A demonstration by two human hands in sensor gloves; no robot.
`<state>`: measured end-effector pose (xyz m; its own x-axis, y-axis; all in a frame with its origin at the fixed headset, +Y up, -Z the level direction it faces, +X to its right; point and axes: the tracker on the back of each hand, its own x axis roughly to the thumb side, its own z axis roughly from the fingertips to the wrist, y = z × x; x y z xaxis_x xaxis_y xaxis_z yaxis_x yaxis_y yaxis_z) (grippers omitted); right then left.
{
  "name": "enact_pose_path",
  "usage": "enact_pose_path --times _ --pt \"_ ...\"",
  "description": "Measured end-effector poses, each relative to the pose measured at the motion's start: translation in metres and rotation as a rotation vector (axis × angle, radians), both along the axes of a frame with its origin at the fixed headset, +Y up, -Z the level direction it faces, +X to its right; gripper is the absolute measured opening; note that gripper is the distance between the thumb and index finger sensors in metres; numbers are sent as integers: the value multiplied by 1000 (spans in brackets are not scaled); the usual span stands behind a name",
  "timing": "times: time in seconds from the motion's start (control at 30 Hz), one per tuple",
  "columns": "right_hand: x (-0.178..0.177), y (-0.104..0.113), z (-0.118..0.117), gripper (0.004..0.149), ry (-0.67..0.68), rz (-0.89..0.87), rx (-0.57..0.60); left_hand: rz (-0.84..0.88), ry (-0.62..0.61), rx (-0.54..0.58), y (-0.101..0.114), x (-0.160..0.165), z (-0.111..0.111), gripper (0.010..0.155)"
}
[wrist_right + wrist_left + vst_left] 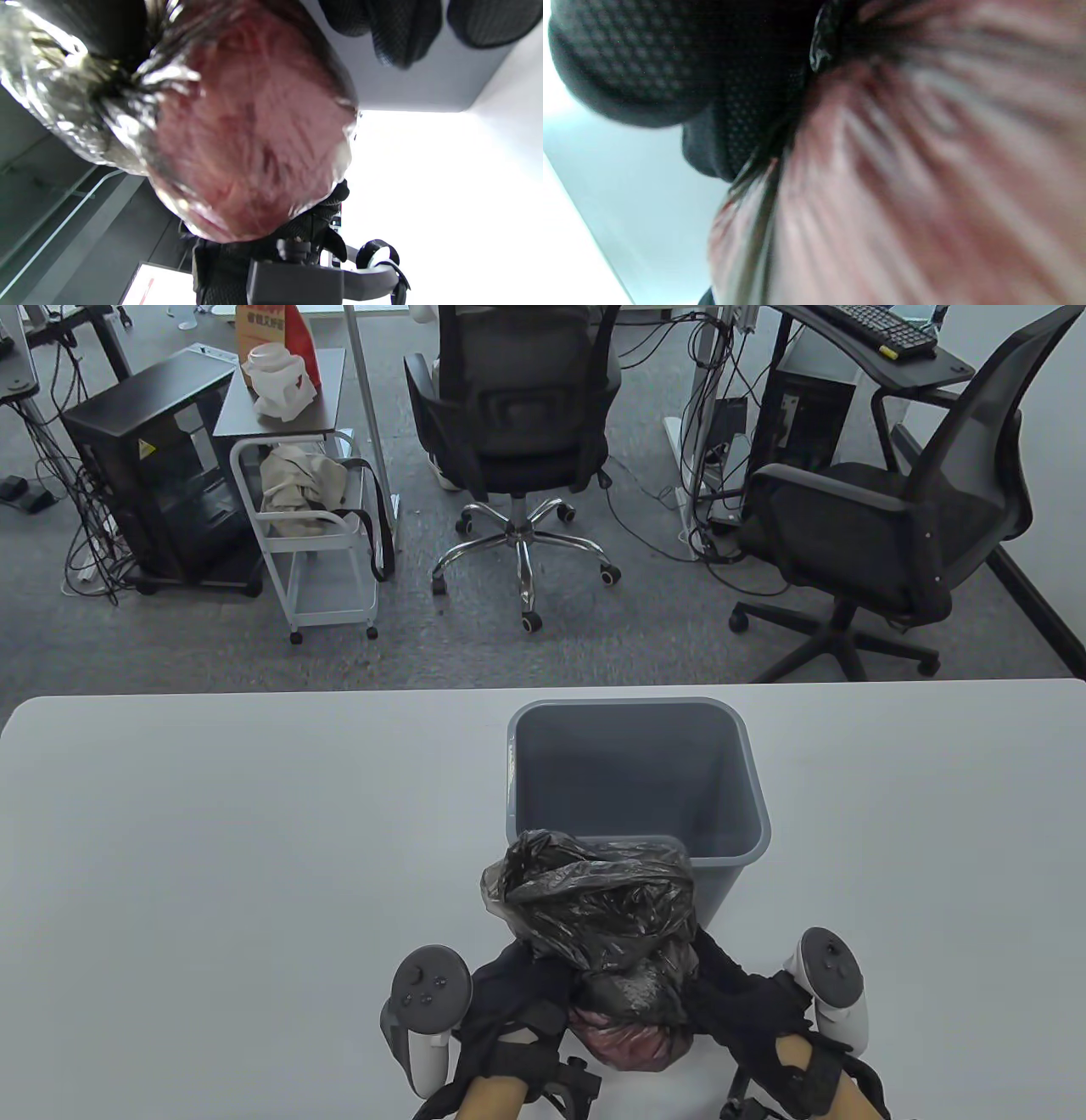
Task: Twist garbage bag top to tighten it
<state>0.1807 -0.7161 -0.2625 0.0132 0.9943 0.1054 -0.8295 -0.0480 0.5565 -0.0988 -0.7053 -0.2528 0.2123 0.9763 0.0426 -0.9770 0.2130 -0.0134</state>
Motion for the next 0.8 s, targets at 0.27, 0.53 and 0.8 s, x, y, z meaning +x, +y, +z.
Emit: enact_pose_path --times 0.27,0.53,0.8 --pt "7 -13 -11 86 -135 -79 -101 119 -176 37 -2 6 -3 59" --pt "15 -20 2 85 -173 -35 -127 24 -35 39 -4 1 -3 55" --pt "2 -2 12 107 20 46 83 50 8 5 -8 1 1 55"
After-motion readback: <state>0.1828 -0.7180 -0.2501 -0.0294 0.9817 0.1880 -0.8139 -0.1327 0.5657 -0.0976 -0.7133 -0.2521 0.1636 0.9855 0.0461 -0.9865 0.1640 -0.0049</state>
